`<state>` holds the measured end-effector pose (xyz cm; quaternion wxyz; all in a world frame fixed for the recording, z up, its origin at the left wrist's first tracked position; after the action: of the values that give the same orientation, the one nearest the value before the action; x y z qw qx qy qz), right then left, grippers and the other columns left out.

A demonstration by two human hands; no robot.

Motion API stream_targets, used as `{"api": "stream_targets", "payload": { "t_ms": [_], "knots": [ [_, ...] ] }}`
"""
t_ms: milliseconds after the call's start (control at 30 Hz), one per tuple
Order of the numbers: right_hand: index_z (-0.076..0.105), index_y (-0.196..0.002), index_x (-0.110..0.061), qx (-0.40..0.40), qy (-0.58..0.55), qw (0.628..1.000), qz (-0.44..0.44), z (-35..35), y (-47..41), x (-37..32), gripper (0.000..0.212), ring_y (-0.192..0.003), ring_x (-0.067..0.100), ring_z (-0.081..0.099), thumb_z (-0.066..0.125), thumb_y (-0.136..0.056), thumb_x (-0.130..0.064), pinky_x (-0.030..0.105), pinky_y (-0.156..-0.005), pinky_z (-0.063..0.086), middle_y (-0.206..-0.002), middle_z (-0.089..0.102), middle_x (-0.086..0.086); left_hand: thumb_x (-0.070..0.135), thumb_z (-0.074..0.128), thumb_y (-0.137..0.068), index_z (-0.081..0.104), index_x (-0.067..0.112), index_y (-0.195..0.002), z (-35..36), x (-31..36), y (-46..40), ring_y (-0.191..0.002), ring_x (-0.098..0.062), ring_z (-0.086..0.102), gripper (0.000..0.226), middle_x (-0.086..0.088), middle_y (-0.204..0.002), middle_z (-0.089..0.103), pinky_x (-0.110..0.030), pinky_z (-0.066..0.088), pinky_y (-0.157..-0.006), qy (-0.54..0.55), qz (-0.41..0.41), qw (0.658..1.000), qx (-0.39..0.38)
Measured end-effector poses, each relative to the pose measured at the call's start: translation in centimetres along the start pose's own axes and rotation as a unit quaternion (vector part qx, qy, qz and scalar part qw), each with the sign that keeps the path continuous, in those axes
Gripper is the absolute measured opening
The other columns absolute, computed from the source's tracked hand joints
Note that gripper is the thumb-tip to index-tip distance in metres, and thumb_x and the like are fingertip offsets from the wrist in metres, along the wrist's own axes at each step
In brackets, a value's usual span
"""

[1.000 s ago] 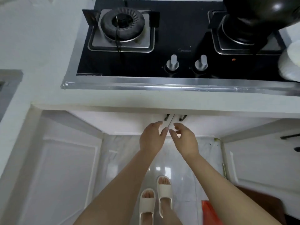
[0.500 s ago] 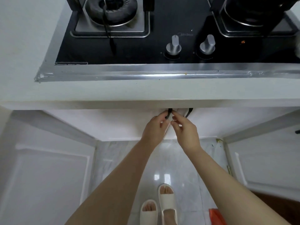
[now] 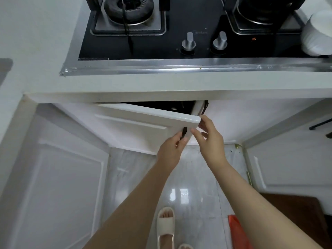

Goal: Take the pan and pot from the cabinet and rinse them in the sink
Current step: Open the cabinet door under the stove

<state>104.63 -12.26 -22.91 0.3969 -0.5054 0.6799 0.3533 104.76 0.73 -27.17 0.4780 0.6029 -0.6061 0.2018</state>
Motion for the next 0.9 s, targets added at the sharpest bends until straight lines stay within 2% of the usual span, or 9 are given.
{"api": "stream_targets", "payload": {
  "t_ms": [67,133,200,267,367,467,567,767,900],
  "knots": [
    [0.050,-0.124,-0.028,-0.005,-0.002,1.000,-0.001,0.0,1.4,0.0,0.033,-0.110,0.004,0.056,0.057,-0.091,-0.022,0.029,-0.097,0.046,-0.115,0.062,-0.008,0.043,0.039,-0.098,0.050,0.030,-0.133,0.2,-0.1,1.8,-0.101,-0.015,0.059,0.039,0.003,-0.106,0.064,-0.024,0.041,-0.083,0.024,-0.016,1.000,0.008],
    [0.051,-0.122,-0.029,-0.012,0.008,1.000,-0.005,0.0,2.8,0.2,0.031,-0.110,0.004,0.057,0.057,-0.092,-0.024,0.026,-0.096,0.046,-0.113,0.062,-0.009,0.043,0.041,-0.097,0.043,0.024,-0.139,0.4,-0.8,3.7,-0.115,-0.016,0.055,0.046,0.001,-0.122,0.060,-0.028,0.041,-0.095,0.057,-0.037,0.997,0.034],
    [0.051,-0.122,-0.029,-0.024,0.008,1.000,-0.008,0.0,4.7,0.2,0.031,-0.106,0.003,0.056,0.057,-0.092,-0.023,0.019,-0.091,0.044,-0.110,0.060,-0.012,0.048,0.043,-0.095,0.033,0.020,-0.145,-0.2,-1.4,6.0,-0.125,-0.019,0.049,0.058,-0.003,-0.138,0.050,-0.038,0.041,-0.105,0.061,-0.046,0.992,0.099],
    [0.052,-0.120,-0.030,-0.038,-0.001,0.999,-0.007,0.1,6.6,0.1,0.030,-0.100,0.001,0.055,0.057,-0.091,-0.021,0.013,-0.086,0.041,-0.104,0.058,-0.014,0.047,0.045,-0.094,0.027,0.018,-0.148,-1.4,-1.1,8.1,-0.133,-0.021,0.041,0.064,-0.006,-0.146,0.039,-0.043,0.038,-0.109,0.025,-0.036,0.985,0.165],
    [0.055,-0.119,-0.029,-0.056,-0.011,0.998,-0.001,0.4,9.6,-0.1,0.028,-0.097,-0.001,0.054,0.057,-0.092,-0.021,0.010,-0.085,0.039,-0.102,0.058,-0.016,0.039,0.046,-0.096,0.023,0.023,-0.150,-3.2,0.5,10.8,-0.141,-0.026,0.027,0.061,-0.009,-0.156,0.023,-0.038,0.029,-0.114,-0.044,0.007,0.976,0.211],
    [0.060,-0.115,-0.025,-0.061,-0.025,0.998,0.009,0.8,12.3,-0.3,0.023,-0.098,-0.002,0.057,0.057,-0.092,-0.023,0.008,-0.085,0.040,-0.103,0.062,-0.017,0.040,0.045,-0.096,0.025,0.031,-0.148,-3.8,1.2,12.8,-0.144,-0.024,0.018,0.056,-0.002,-0.160,0.012,-0.034,0.025,-0.112,-0.100,0.019,0.975,0.196],
    [0.063,-0.102,-0.027,-0.069,-0.031,0.997,0.012,1.5,14.6,-1.0,0.012,-0.085,-0.011,0.058,0.058,-0.092,-0.025,0.001,-0.074,0.040,-0.088,0.063,-0.024,0.040,0.045,-0.096,0.032,0.032,-0.146,-4.1,0.3,14.7,-0.145,-0.018,0.012,0.052,0.005,-0.161,0.007,-0.033,0.021,-0.114,-0.095,0.003,0.981,0.168],
    [0.066,-0.086,-0.034,-0.092,-0.035,0.995,0.007,3.8,18.8,-2.4,0.010,-0.083,-0.008,0.059,0.062,-0.089,-0.025,0.004,-0.070,0.041,-0.081,0.066,-0.024,0.042,0.047,-0.095,0.043,0.032,-0.140,-6.9,-2.2,18.6,-0.147,-0.020,0.012,0.047,0.003,-0.159,0.020,-0.044,0.016,-0.119,-0.201,0.005,0.963,0.176],
    [0.064,-0.080,-0.041,-0.121,-0.059,0.991,-0.001,6.6,22.4,-3.9,0.019,-0.084,-0.006,0.061,0.064,-0.087,-0.022,0.004,-0.073,0.043,-0.081,0.067,-0.029,0.046,0.046,-0.093,0.046,0.033,-0.137,-9.4,-4.1,21.7,-0.148,-0.017,0.009,0.046,0.006,-0.158,0.022,-0.042,0.006,-0.120,-0.244,0.009,0.956,0.162]
  ]
}}
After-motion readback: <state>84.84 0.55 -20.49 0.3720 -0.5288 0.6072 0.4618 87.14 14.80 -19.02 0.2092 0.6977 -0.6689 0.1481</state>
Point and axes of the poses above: each hand's wrist, its own y-axis away from the middle knuckle, its own z-axis out of the palm, x = y × z, the point moved 7 cm from there along -y, towards the middle knuckle
